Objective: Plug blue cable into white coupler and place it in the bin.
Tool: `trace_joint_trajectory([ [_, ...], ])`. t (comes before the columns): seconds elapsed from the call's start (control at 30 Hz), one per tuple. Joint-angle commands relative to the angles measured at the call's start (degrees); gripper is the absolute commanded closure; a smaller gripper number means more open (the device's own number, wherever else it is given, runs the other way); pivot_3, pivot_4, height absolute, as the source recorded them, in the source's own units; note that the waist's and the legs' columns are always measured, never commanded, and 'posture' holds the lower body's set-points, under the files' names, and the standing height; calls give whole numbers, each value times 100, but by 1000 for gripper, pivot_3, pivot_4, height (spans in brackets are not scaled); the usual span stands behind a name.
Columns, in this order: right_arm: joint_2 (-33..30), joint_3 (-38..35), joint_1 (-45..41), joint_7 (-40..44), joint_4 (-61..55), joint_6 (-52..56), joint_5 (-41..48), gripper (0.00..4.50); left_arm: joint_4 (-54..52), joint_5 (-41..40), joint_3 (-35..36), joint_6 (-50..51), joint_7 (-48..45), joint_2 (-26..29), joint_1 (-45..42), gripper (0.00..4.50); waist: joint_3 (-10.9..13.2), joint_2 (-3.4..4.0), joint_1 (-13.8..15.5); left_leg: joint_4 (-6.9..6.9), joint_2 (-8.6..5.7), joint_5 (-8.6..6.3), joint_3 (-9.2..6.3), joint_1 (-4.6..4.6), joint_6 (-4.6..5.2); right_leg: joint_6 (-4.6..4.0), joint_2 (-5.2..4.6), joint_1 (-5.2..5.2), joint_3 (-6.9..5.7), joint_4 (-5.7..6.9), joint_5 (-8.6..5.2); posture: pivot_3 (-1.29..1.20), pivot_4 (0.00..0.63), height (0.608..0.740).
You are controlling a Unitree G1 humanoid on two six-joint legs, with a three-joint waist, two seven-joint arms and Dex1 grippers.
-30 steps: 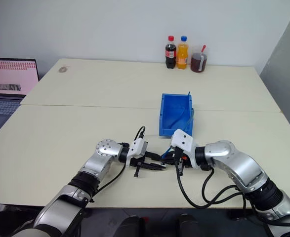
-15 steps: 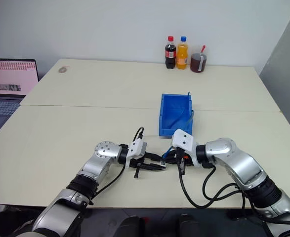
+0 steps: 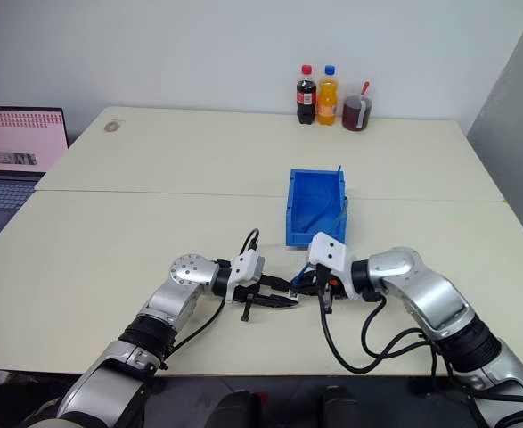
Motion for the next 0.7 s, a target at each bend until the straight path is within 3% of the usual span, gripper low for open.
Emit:
trace_joint_trajectory([
  [0.03,-5,216,117,5,18,-119,-394,4367,-67,121,-30,35,37,2,65,3712,-2,0,0,0,0,0,0,1,0,0,0,1,0,0,0,0,150,740],
  [0.27,19,507,289,115,539,-551,-881,4367,-105,128,-26,57,60,-18,102,3712,-25,2,-2,-1,0,0,2,18,0,2,1,14,2,1,-1,0,150,740],
  [0.5,133,610,372,228,1336,-909,-1190,4367,-103,169,-14,43,121,-56,117,3712,-31,-1,-18,-19,3,-1,7,139,-1,-18,0,127,4,-9,-19,0,150,740],
  [0.7,194,583,369,286,1710,-1076,-1298,4367,-96,240,18,-15,189,-69,143,3712,-69,-6,-19,-22,5,-2,4,159,-1,-25,0,147,1,-8,-23,0,150,740],
])
